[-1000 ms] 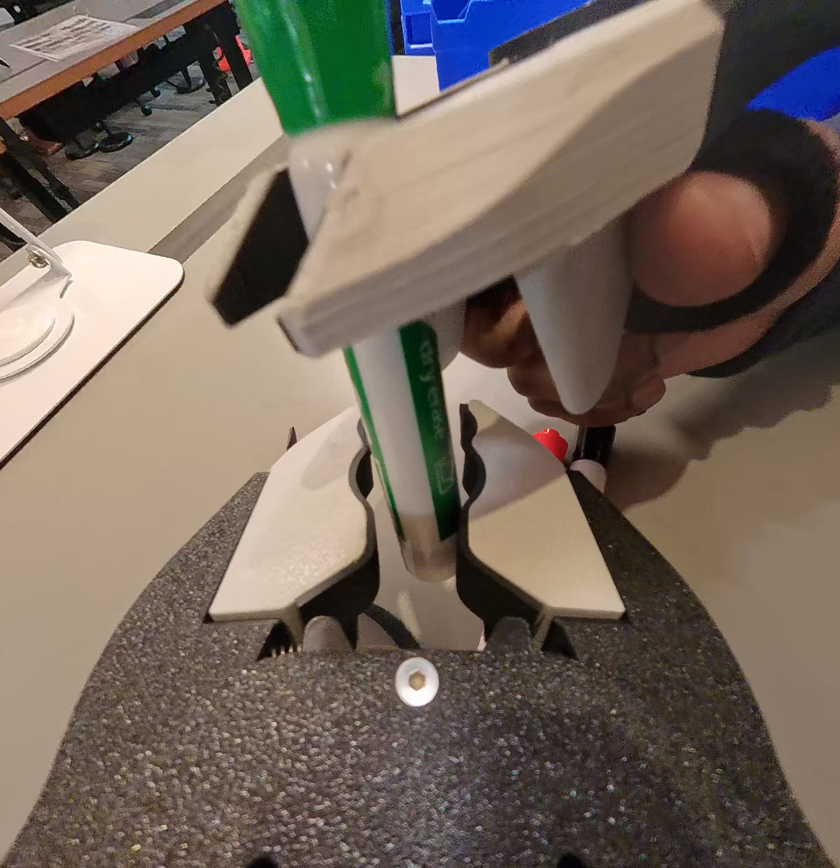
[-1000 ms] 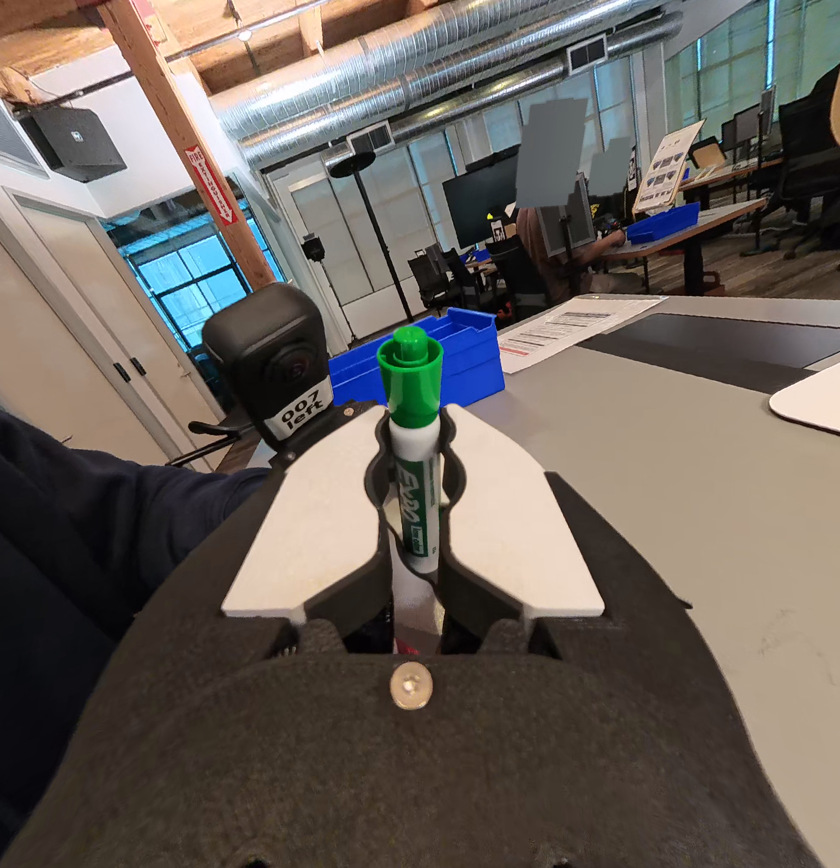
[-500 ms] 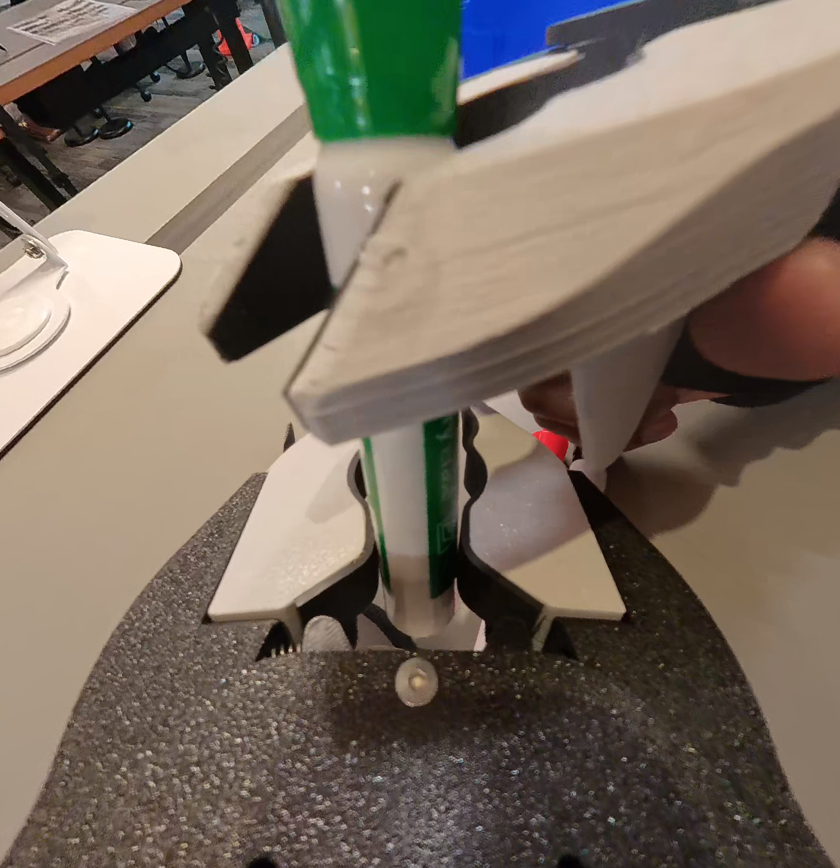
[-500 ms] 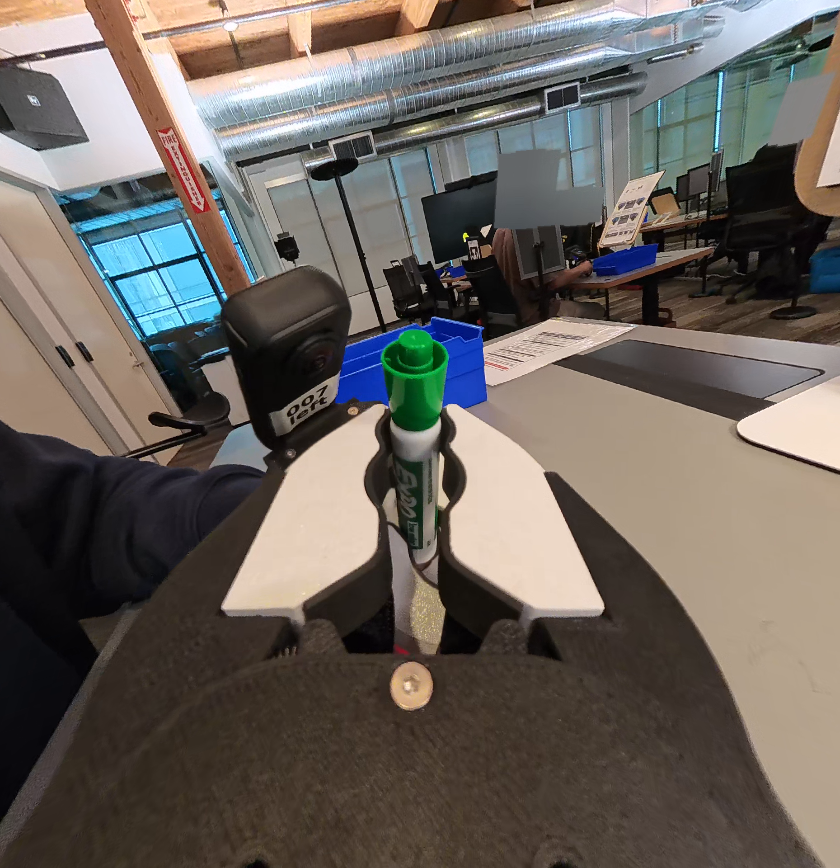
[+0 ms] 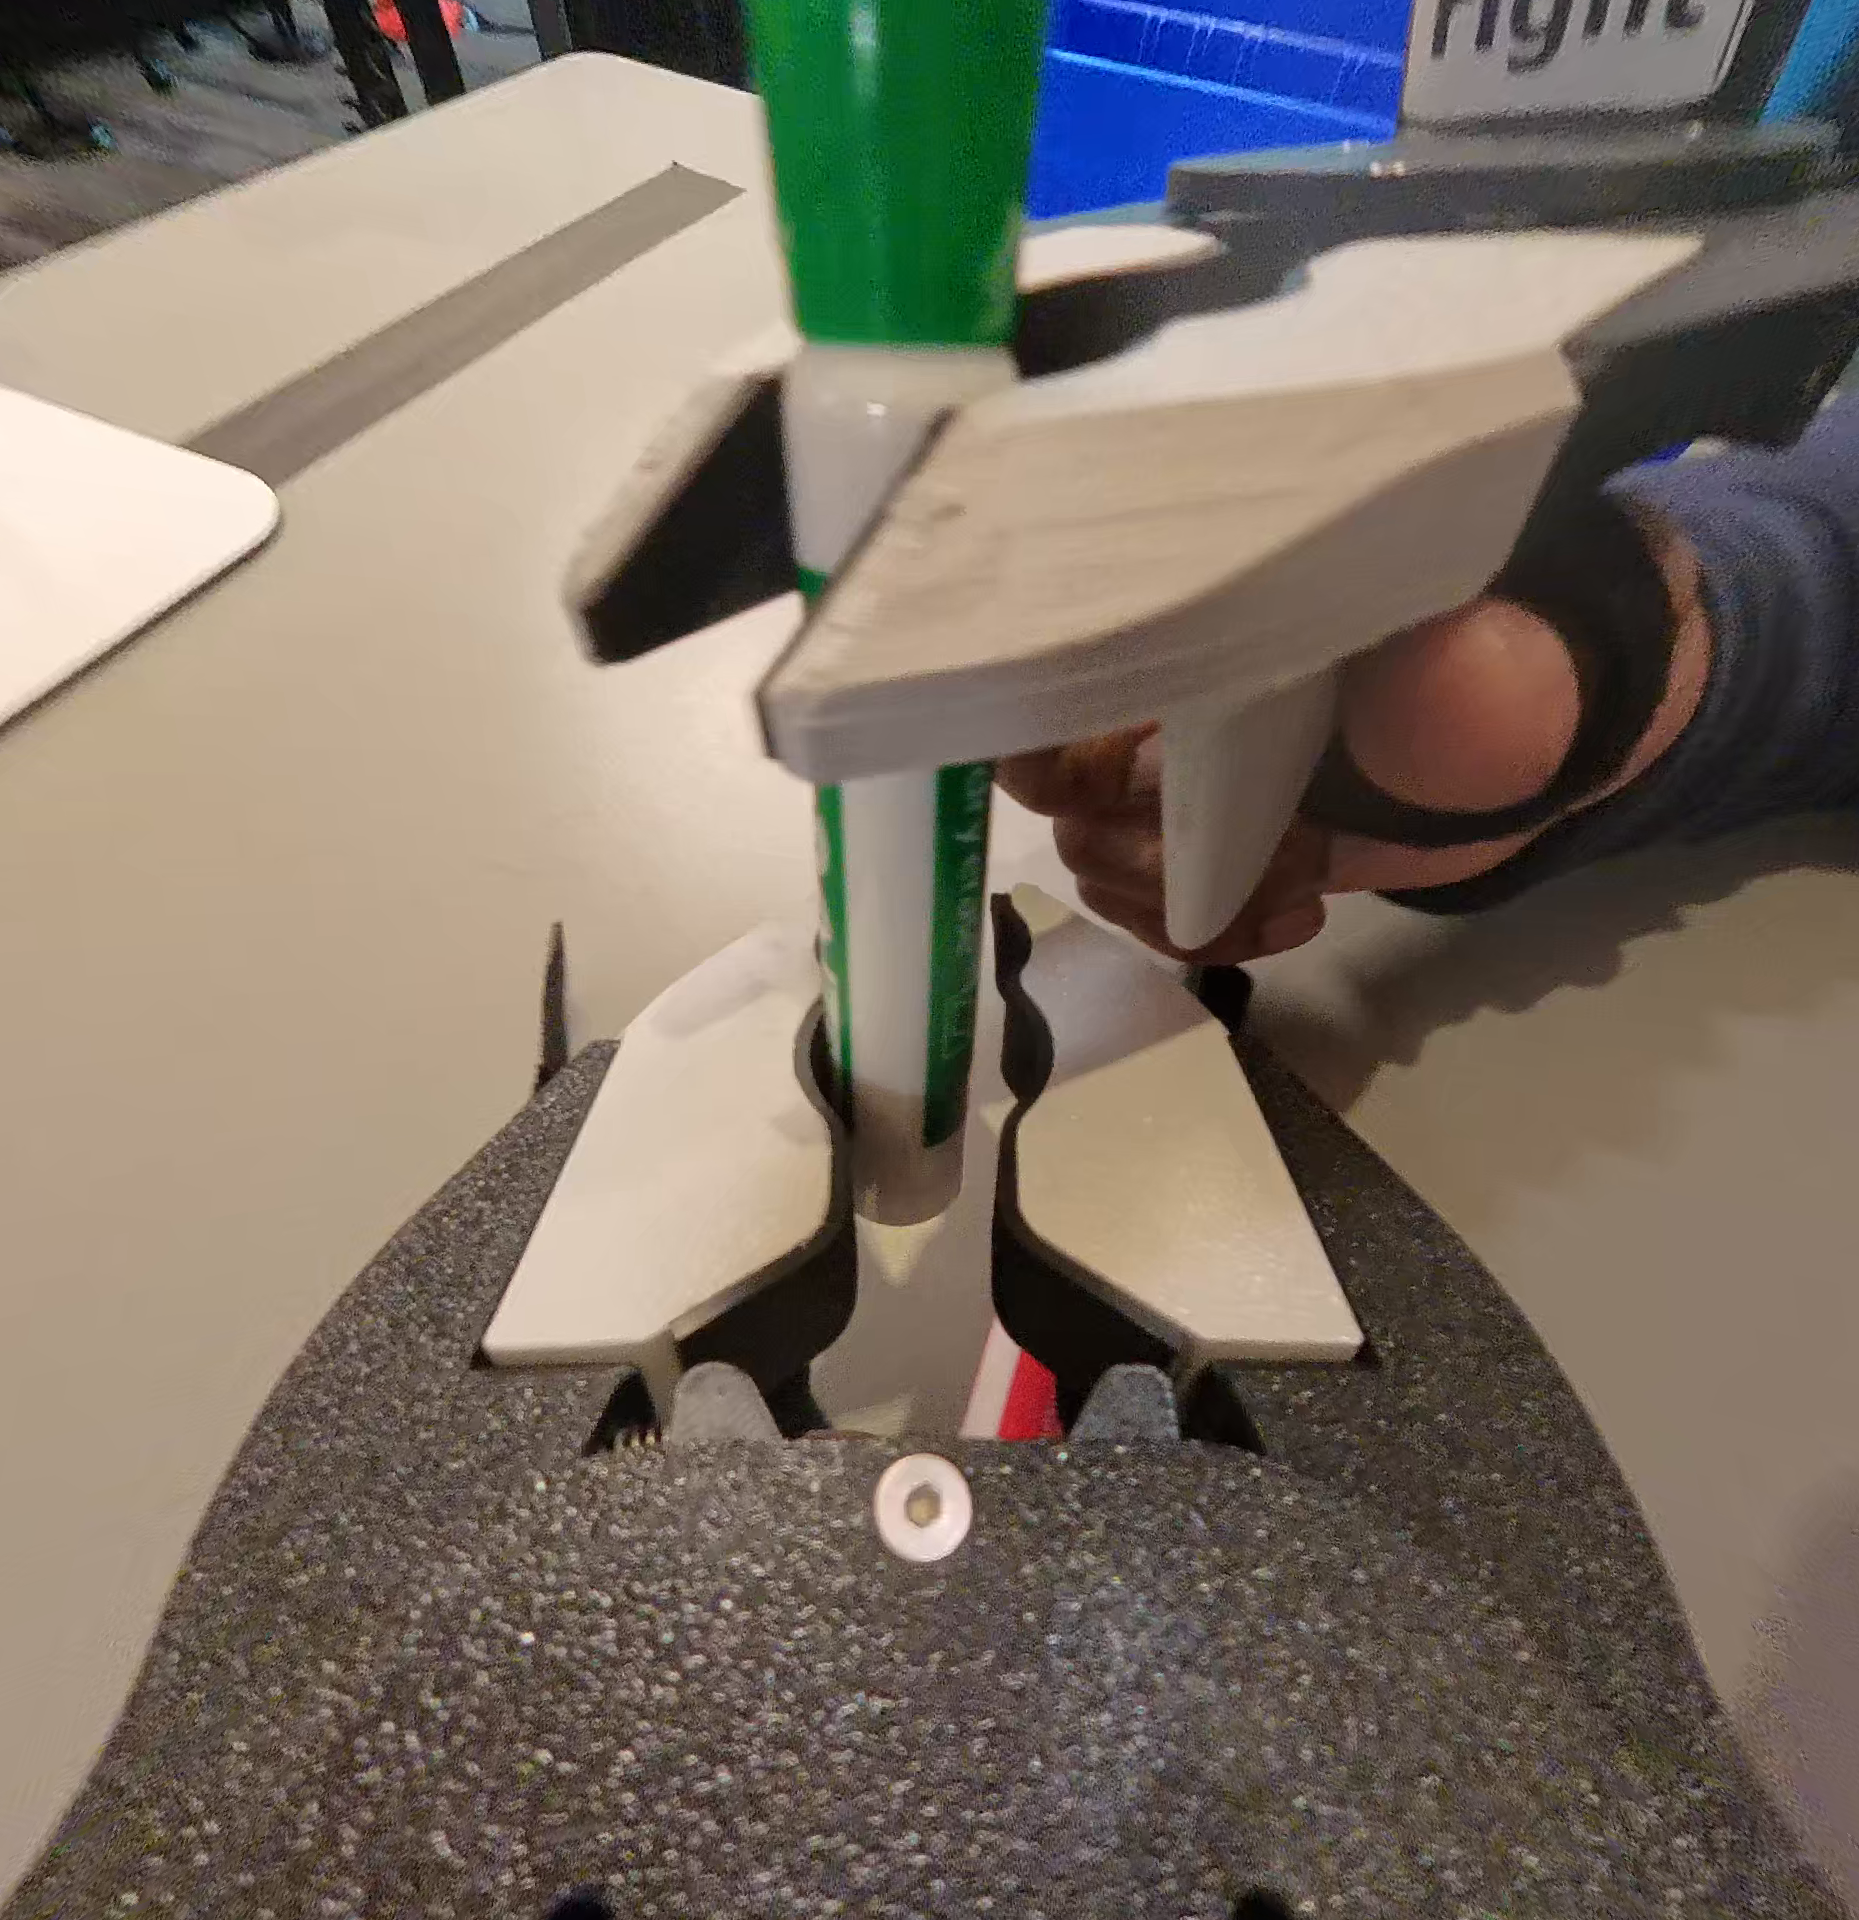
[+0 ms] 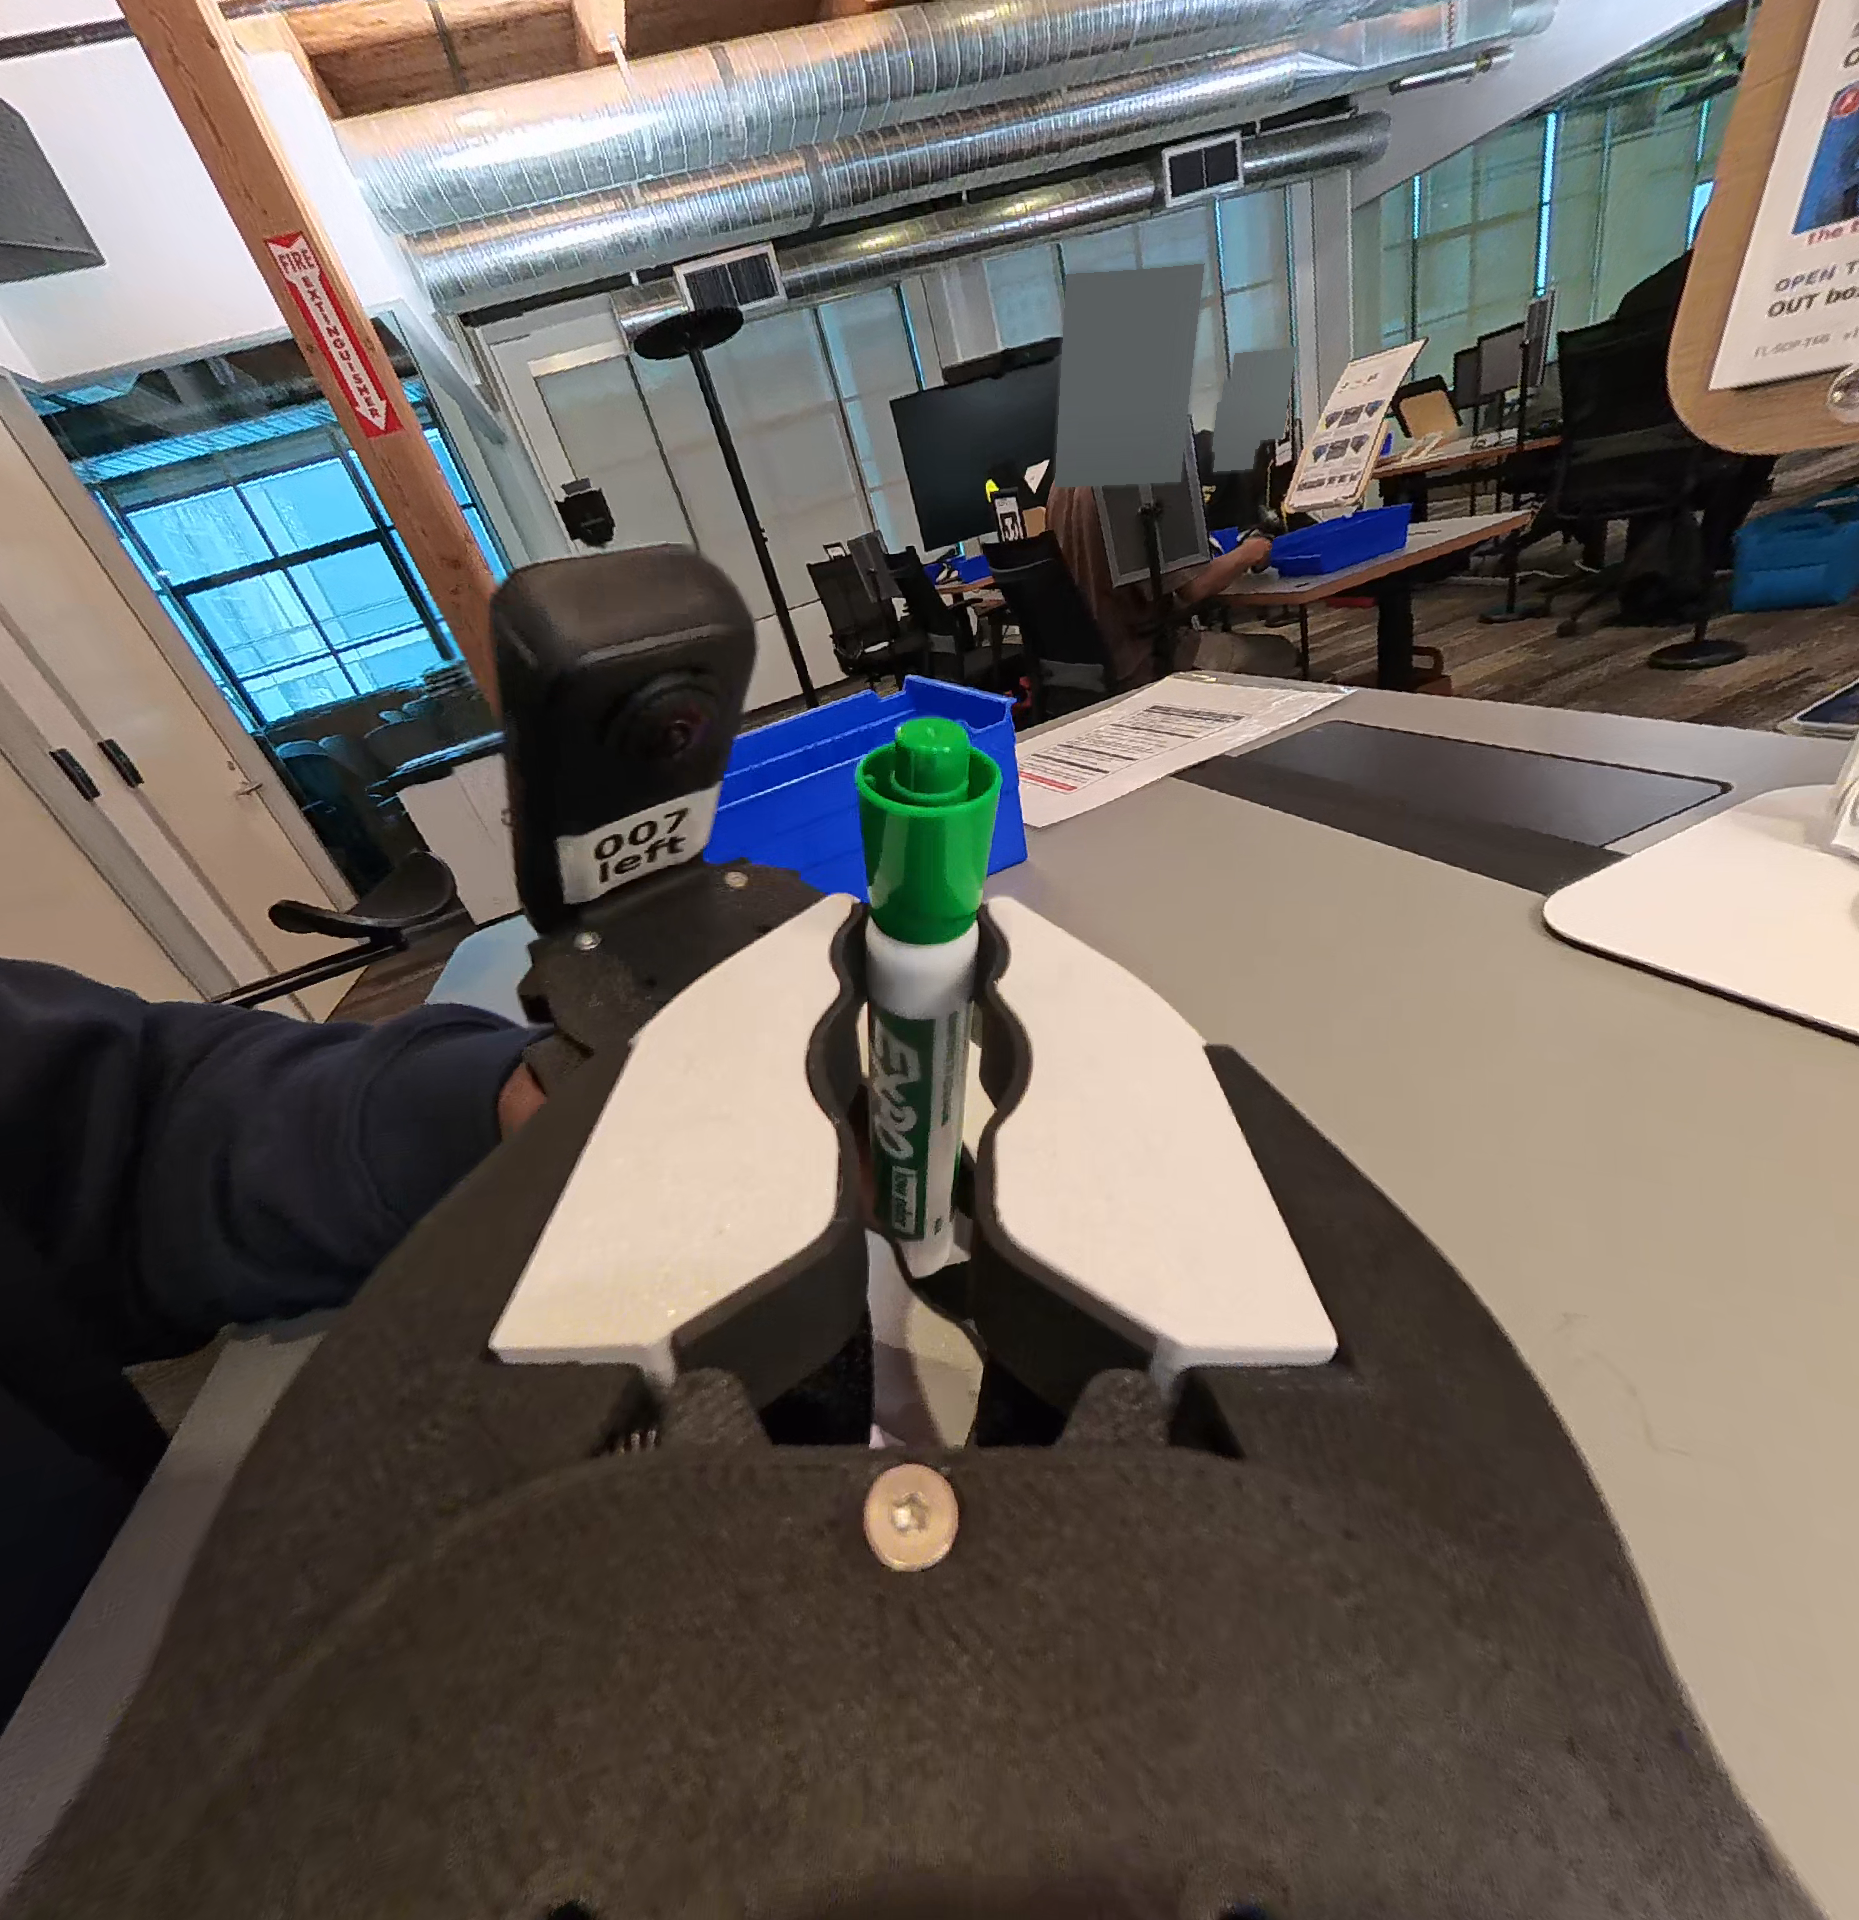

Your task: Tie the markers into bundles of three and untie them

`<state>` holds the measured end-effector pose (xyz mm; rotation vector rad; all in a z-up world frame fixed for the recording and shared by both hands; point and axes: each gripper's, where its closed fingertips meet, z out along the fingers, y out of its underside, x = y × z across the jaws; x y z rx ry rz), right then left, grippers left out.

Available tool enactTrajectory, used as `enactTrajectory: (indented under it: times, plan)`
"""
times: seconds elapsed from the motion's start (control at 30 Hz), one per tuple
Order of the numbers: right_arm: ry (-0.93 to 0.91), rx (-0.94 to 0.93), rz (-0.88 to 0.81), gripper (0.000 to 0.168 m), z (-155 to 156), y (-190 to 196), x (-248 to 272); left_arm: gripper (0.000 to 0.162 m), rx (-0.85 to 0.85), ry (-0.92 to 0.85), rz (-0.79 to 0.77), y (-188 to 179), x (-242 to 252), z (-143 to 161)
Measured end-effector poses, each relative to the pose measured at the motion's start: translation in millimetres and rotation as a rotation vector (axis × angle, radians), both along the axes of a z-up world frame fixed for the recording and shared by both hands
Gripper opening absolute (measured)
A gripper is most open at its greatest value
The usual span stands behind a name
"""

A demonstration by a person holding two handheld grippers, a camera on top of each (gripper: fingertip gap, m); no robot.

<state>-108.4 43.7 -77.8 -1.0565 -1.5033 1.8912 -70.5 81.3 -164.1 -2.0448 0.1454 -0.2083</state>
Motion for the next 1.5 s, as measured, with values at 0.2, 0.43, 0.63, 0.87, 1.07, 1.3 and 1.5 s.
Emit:
enactTrajectory:
  times: [0.2,0.43,0.63,0.87,1.07,1.3,1.5]
  plan:
    - [-0.055,-0.044,0.013,0.019,-4,3,-3,0.022,-0.015,-0.167,-0.011,-1,3,1]
    - [-0.166,-0.126,0.044,0.018,-12,7,-7,0.020,-0.077,-0.313,-0.028,-4,8,-3]
    - [-0.247,-0.173,0.109,0.019,-13,3,-7,0.018,-0.095,-0.487,-0.094,-5,28,3]
    - [-0.274,-0.202,0.116,0.018,-17,5,-8,0.024,-0.073,-0.568,-0.083,-4,26,6]
    - [-0.334,-0.239,0.164,0.019,-23,3,-7,0.020,-0.060,-0.553,-0.084,-5,24,8]
    - [-0.350,-0.198,0.197,0.024,-21,6,-5,0.021,-0.032,-0.666,-0.126,-7,26,18]
    - [-0.374,0.029,0.156,0.039,-36,30,12,0.020,-0.075,-0.632,-0.105,-16,5,9]
